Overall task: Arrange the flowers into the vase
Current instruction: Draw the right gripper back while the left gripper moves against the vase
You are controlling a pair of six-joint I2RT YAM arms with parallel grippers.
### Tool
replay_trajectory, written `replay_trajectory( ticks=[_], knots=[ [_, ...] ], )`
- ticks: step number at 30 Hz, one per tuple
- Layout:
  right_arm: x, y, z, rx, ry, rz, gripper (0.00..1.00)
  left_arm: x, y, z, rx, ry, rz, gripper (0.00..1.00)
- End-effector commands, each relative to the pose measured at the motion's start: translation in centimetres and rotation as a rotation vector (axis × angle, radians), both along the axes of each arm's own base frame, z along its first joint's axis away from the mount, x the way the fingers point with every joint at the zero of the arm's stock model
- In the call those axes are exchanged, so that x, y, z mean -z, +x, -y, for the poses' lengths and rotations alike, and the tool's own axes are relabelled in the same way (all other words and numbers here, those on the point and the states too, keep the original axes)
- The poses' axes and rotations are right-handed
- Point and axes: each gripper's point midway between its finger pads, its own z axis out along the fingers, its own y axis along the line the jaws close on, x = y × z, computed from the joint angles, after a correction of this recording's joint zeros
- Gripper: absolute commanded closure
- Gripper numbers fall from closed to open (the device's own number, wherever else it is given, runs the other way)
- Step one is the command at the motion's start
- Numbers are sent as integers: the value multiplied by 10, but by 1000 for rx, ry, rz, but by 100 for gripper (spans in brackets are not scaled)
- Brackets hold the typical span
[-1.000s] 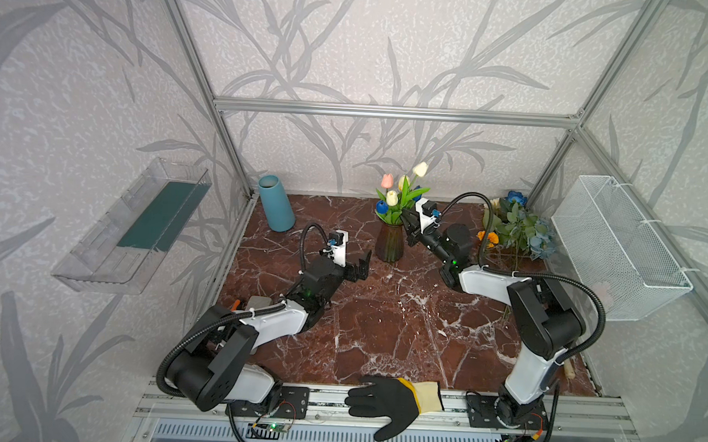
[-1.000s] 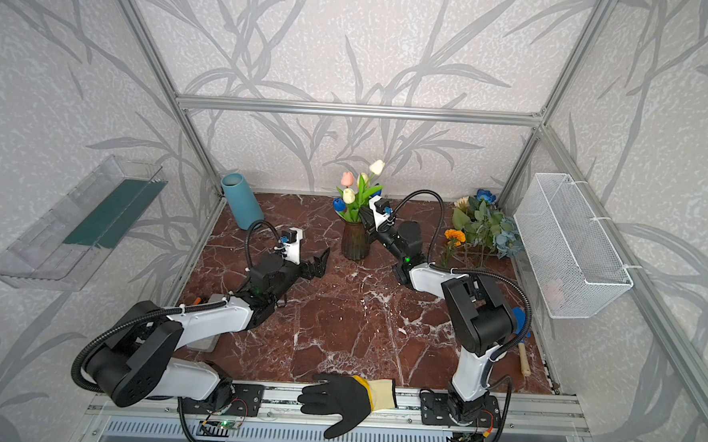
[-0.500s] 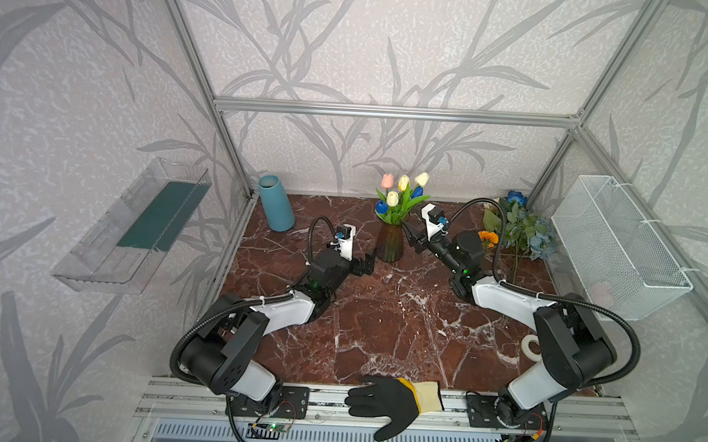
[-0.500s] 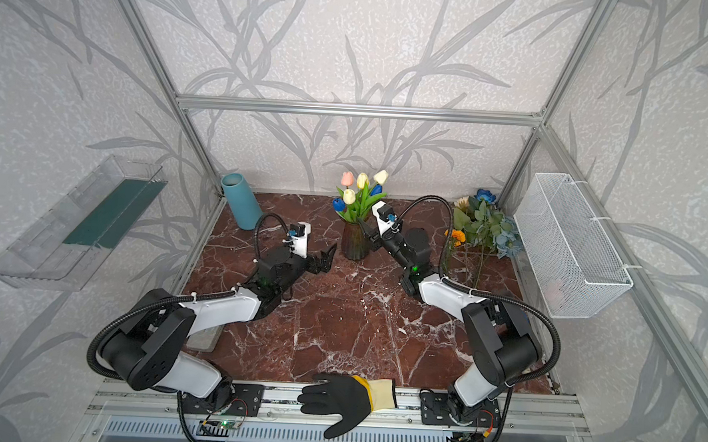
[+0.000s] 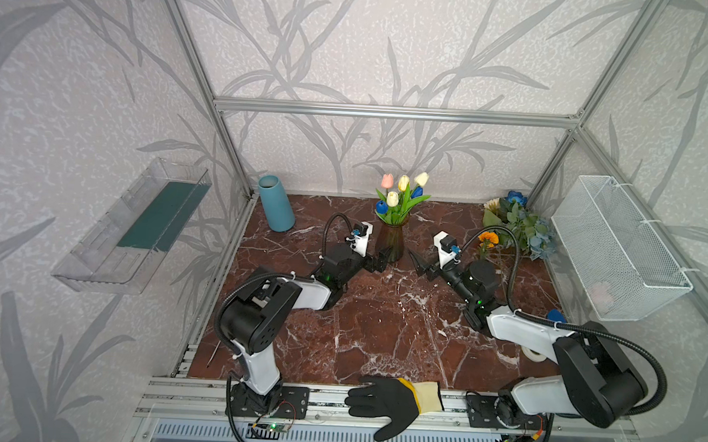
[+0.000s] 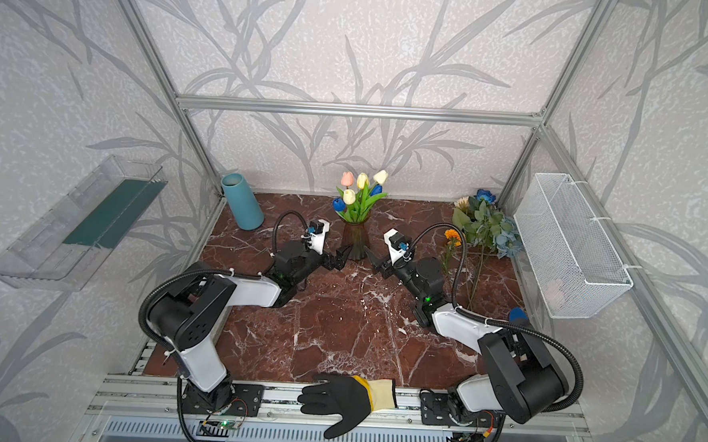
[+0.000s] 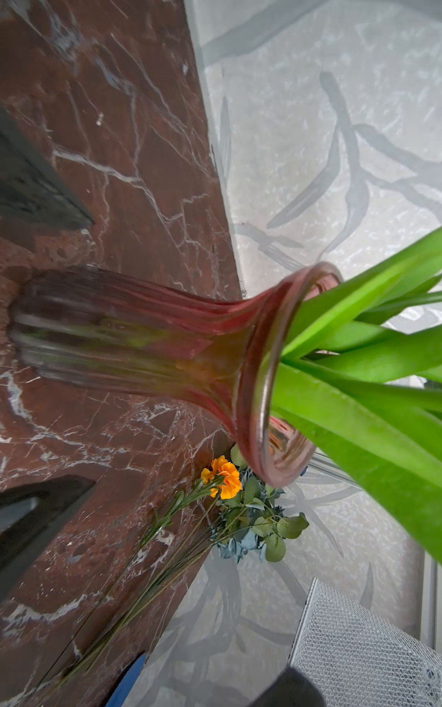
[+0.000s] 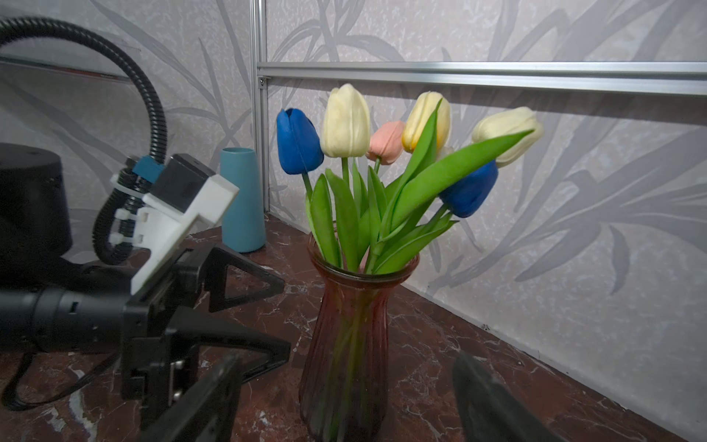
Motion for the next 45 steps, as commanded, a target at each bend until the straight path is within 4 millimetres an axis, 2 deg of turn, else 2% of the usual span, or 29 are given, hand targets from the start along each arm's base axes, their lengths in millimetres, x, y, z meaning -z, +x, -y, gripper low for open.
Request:
replay_trajectory(
  ticks=[1, 10, 15, 17, 18, 21, 25, 31, 33, 41, 45],
  knots=[
    [-26, -17, 12, 11, 98, 68, 14, -33, 9, 11, 35, -43, 150, 1],
    [-10, -48, 33, 36, 85, 66, 13, -23, 51, 28, -4, -14, 187, 1],
    [-3, -65, 33, 6, 61, 29, 12, -21, 70, 36, -14, -7, 227, 1],
    [3, -71, 33, 0, 43, 13, 9, -20, 76, 41, -2, 13, 225, 1],
    [6, -75, 33, -5, 38, 6, 4, -19, 79, 43, -2, 18, 224, 1],
    [16, -84, 37, -10, 50, -30, 2, -17, 85, 45, -9, 20, 229, 2],
    [24, -95, 38, -28, 76, -50, 2, -10, 87, 48, -6, 28, 237, 12],
    [25, -98, 35, -39, 92, -51, 2, -6, 85, 49, 0, 18, 244, 28],
    [25, -99, 34, -48, 100, -53, 2, -7, 84, 47, -6, 15, 252, 36],
    [28, -101, 31, -67, 103, -71, 2, -12, 82, 46, -8, 17, 278, 54],
    [28, -100, 33, -55, 100, -72, 2, -18, 85, 44, -28, 32, 305, 71]
  ],
)
